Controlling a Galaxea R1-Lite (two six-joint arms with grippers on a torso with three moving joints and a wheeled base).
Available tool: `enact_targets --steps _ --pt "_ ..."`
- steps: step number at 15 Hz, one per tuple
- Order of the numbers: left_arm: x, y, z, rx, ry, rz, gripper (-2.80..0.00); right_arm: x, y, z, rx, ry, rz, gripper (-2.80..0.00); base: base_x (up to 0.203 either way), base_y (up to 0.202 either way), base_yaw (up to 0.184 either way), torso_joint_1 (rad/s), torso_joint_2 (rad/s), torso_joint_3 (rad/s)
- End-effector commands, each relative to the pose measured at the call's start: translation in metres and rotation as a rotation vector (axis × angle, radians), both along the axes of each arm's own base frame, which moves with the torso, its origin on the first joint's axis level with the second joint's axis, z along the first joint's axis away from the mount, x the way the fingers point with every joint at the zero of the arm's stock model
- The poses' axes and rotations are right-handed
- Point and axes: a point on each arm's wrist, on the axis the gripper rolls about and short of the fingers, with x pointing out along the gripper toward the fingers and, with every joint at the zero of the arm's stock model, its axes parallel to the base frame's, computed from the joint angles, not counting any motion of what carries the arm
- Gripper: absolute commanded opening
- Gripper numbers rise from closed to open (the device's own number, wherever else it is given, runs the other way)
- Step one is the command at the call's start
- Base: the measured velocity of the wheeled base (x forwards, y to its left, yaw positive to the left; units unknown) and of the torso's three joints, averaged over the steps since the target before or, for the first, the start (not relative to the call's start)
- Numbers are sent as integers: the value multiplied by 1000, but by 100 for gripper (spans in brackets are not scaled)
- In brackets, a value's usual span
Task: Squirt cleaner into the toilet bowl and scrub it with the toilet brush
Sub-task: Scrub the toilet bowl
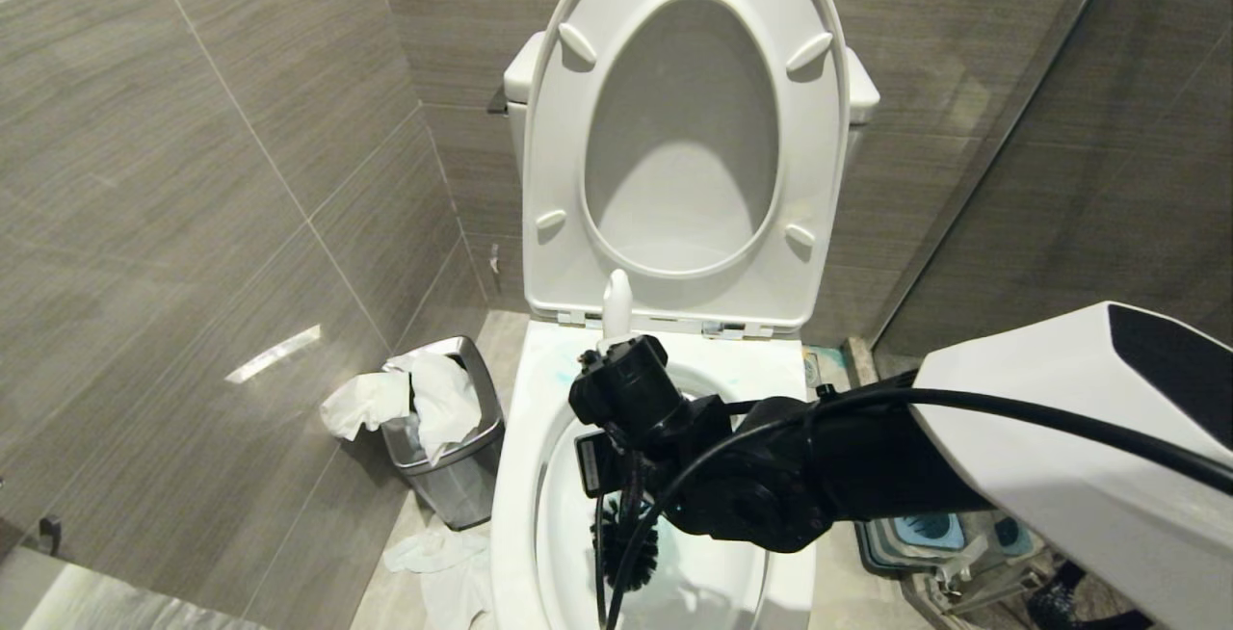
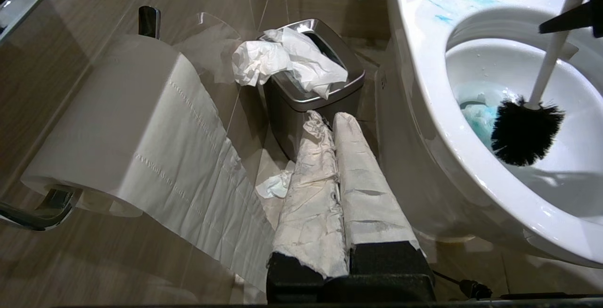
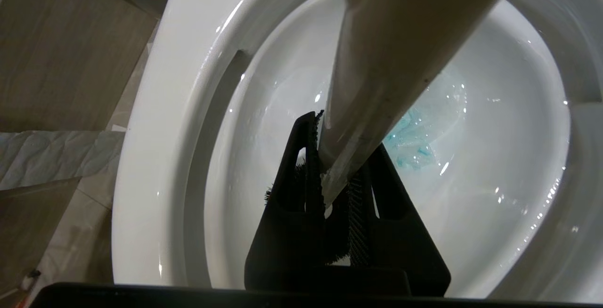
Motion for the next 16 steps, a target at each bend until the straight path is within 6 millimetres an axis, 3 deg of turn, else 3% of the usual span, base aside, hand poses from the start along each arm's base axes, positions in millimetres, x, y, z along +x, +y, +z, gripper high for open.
enact_targets --steps 1,10,16 --pt "0 0 0 0 0 0 -280 -4 -14 13 24 -4 -36 -280 0 0 0 0 0 0" --pt "0 0 0 0 0 0 -280 19 -64 7 -11 22 -170 -280 0 0 0 0 0 0" --pt "0 0 0 0 0 0 -280 47 -73 4 2 -25 -212 -280 0 0 0 0 0 0"
